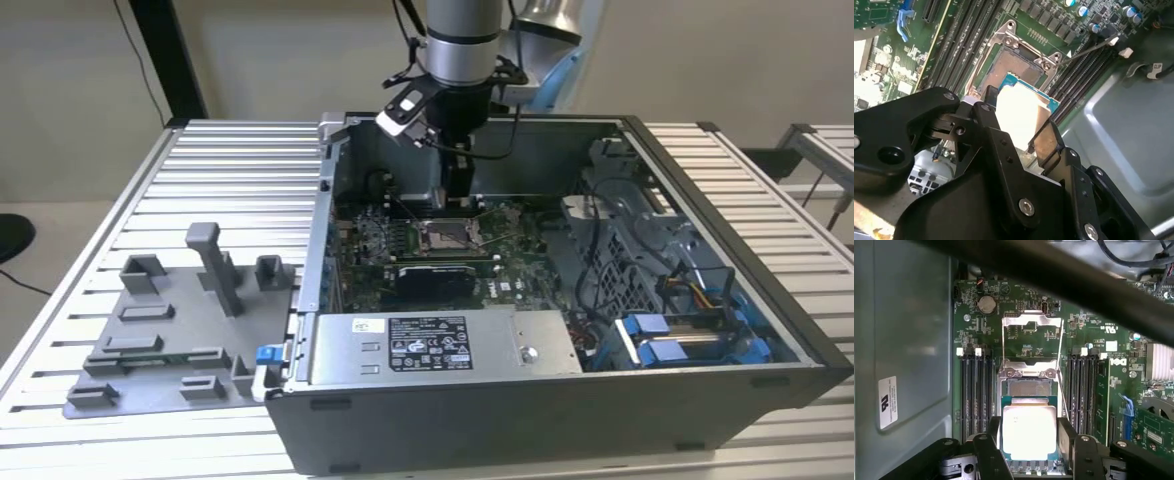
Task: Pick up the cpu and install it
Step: 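Pick up the cpu and move it towards the insertion slot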
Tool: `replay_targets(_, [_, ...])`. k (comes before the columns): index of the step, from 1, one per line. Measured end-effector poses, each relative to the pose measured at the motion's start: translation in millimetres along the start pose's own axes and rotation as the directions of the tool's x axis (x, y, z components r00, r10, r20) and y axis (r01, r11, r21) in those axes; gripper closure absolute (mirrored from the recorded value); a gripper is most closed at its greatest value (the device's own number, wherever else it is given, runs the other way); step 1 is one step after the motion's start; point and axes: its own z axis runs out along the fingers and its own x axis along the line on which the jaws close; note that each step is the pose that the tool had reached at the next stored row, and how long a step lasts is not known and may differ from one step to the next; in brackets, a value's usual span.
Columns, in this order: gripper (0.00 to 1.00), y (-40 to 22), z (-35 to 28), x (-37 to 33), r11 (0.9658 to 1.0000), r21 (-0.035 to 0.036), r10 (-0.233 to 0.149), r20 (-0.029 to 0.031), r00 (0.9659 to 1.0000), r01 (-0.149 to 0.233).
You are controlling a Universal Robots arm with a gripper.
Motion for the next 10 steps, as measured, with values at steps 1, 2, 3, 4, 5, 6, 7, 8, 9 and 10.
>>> replay_targets(1, [1.00,0.1,1.6,-0.1,1.0000,0.0000,0.000,0.0001,1.0000,0.000])
replay_targets(2, [1.00,0.4,3.3,-0.3,1.0000,0.0001,0.000,0.0001,1.0000,0.000])
replay_targets(3, [1.00,0.8,5.1,-0.6,1.0000,0.0001,0.000,0.0002,1.0000,0.000])
replay_targets(4, [1.00,1.1,6.9,-0.9,1.0000,0.0000,0.000,0.0002,1.0000,0.000])
replay_targets(5, [1.00,1.3,8.7,-1.2,1.0000,0.0000,0.000,0.0001,1.0000,0.000])
replay_targets(6, [1.00,1.3,10.5,-1.4,1.0000,0.0001,0.000,0.0002,1.0000,0.000])
replay_targets(7, [1.00,1.2,12.2,-1.5,1.0000,0.0001,0.000,0.0002,1.0000,0.000])
replay_targets(8, [1.00,1.2,13.5,-1.7,1.0000,0.0000,0.000,0.0001,1.0000,0.000])
replay_targets(9, [1.00,1.2,14.4,-1.8,1.0000,0.0000,0.000,0.0006,1.0000,0.000])
replay_targets(10, [1.00,1.2,15.3,-1.9,1.0000,0.0000,0.000,0.0015,1.0000,0.000])
